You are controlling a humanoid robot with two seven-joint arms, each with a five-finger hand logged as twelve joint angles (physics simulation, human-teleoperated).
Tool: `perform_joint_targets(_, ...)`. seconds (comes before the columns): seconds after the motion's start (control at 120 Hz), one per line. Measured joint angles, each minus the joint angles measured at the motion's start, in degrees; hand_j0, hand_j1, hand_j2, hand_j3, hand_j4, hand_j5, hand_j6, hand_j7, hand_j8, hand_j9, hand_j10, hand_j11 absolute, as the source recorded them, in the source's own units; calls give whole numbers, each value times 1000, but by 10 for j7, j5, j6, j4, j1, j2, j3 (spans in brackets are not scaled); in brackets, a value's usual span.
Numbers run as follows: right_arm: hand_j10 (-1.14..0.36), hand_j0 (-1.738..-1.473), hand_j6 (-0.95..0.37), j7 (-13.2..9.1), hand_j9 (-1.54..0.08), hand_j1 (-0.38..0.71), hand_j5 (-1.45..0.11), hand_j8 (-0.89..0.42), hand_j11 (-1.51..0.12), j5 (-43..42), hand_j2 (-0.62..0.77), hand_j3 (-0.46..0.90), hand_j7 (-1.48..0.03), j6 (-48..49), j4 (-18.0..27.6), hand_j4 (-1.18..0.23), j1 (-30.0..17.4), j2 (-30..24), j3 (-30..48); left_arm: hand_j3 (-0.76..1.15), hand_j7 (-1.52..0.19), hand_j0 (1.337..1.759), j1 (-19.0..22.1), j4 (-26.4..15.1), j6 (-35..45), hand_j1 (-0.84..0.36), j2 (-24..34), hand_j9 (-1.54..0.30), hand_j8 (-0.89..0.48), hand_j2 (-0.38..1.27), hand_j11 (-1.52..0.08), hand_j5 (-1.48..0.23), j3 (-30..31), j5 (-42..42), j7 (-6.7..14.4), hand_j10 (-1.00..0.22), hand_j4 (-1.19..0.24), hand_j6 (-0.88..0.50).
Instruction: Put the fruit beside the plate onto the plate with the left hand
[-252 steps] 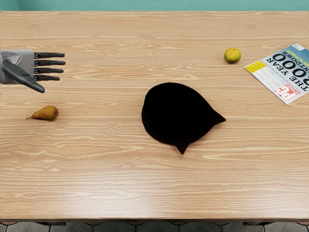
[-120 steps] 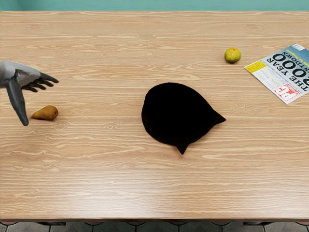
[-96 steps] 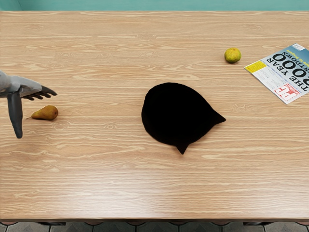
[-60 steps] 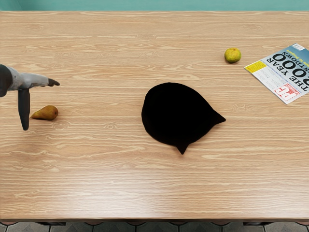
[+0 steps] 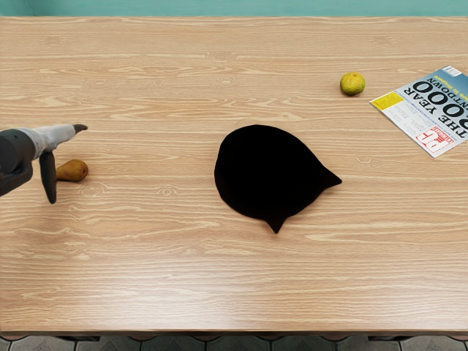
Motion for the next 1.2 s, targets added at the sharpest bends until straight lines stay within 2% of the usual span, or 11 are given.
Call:
perform_joint_targets(0.233, -27, -1658, -27, 0, -35, -317, -35, -27, -35, 0, -6, 0, -35, 0, 0, -27, 0, 0, 0, 0, -1, 1658, 10, 0, 37, 349, -15, 0, -8, 3, 0, -1, -1, 5, 0, -6, -7, -9)
perform_joint_targets(0.317, -27, -1658, -26, 0, -35, -317, -35, -27, -35, 0, -6, 0, -35, 0, 0, -27, 0, 0, 0, 0, -1, 1658, 32, 1, 68, 349, -25, 0, -8, 3, 0, -1, 0, 5, 0, -6, -7, -8)
perform_joint_targets(0.475, -27, -1658, -27, 0, -35, -316, -35, -27, -35, 0, -6, 0, -35, 0, 0, -27, 0, 0, 0, 0, -1, 1658, 33, 2, 100, 349, -24, 0, -8, 3, 0, -1, 0, 3, 0, -6, -6, -8)
perform_joint_targets(0.742, -27, -1658, -27, 0, -35, -316, -35, -27, -35, 0, -6, 0, -35, 0, 0, -27, -1, 0, 0, 0, -59, 1658, 32, 5, 107, 297, -20, -58, -52, 12, -58, -59, 0, -26, 0, -50, -51, -53)
perform_joint_targets(0.917, -27, -1658, -27, 0, -35, -317, -35, -27, -35, 0, -6, 0, -35, 0, 0, -27, -1, 0, 0, 0, -86, 1658, 32, 24, 107, 273, -26, -85, -73, 16, -85, -86, 0, -45, 0, -71, -72, -74)
perform_joint_targets(1.2, -27, -1658, -27, 0, -35, -317, -35, -27, -35, 0, -6, 0, -35, 0, 0, -27, -1, 0, -1, 0, -201, 1658, 32, 51, 104, 167, -33, -201, -162, 35, -201, -202, 0, -49, 0, -160, -161, -163)
